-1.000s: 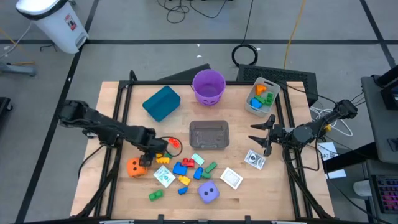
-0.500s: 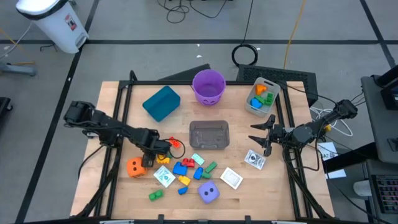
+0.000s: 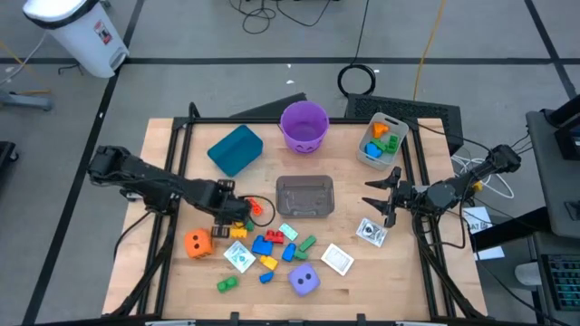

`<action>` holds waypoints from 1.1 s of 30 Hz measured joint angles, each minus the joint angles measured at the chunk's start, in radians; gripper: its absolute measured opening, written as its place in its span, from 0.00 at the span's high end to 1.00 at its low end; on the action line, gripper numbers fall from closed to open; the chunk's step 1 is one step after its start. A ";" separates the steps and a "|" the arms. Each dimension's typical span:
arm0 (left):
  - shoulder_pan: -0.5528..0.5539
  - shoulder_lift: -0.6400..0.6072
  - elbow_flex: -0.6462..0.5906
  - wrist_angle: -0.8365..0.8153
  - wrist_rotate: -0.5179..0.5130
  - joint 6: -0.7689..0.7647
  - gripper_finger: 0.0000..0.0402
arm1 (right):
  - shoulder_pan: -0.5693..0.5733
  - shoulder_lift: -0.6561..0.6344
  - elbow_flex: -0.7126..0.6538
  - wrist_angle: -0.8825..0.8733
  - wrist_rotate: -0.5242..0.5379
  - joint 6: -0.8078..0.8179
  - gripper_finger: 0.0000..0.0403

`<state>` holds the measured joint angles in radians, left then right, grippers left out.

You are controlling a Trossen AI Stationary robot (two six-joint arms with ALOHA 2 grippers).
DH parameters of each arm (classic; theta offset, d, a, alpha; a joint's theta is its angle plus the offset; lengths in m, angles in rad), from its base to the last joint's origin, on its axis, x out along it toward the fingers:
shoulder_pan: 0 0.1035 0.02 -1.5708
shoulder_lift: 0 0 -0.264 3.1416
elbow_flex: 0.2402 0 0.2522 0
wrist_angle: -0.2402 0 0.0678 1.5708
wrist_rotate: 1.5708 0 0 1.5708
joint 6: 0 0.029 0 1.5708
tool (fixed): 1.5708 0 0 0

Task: Pick & Place Toys
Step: Put the dark blue game piece into the white bin

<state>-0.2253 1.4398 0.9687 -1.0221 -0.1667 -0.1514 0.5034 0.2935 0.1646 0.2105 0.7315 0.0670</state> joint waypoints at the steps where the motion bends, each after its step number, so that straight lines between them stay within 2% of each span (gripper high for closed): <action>1: 0.000 -0.011 0.032 -0.005 -0.017 -0.005 0.65 | 0.000 0.000 0.000 0.001 0.000 0.000 0.48; 4: 0.000 -0.042 0.124 0.013 -0.091 -0.022 0.65 | 0.000 0.000 0.000 0.001 0.000 0.000 0.48; 6: 0.002 -0.057 0.167 0.090 -0.198 -0.048 0.64 | 0.000 0.002 0.000 0.001 0.000 0.000 0.48; 9: 0.016 -0.067 0.180 0.379 -0.371 -0.052 0.61 | 0.000 0.013 0.000 0.001 0.001 0.000 0.48; 11: 0.031 -0.065 0.157 0.606 -0.385 0.025 0.61 | 0.000 0.022 0.000 0.001 0.001 0.000 0.48; 14: 0.056 -0.026 0.106 0.975 -0.321 0.166 0.63 | 0.000 0.035 0.000 0.002 0.018 0.000 0.48; 17: 0.092 0.037 0.064 1.261 -0.225 0.241 0.64 | 0.000 0.052 0.000 0.005 0.082 -0.001 0.48; 21: 0.141 0.151 0.050 1.487 -0.143 0.281 0.62 | -0.001 0.084 0.000 0.001 0.133 0.000 0.48; 26: 0.195 0.292 0.049 1.747 -0.019 0.263 0.61 | -0.056 0.147 0.000 0.065 0.118 0.046 0.45; 28: 0.211 0.332 0.054 1.827 0.032 0.249 0.62 | -0.104 0.182 0.000 0.145 0.039 0.024 0.41; 31: 0.223 0.363 0.072 1.846 0.077 0.223 0.63 | -0.202 0.255 0.001 0.335 -0.160 -0.066 0.33; 33: 0.225 0.367 0.077 1.846 0.090 0.223 0.63 | -0.273 0.312 0.022 0.386 -0.268 -0.092 0.28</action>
<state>-0.0002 1.8069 1.0453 0.8239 -0.0767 0.0715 0.2307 0.6056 0.1870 0.5966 0.4635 -0.0254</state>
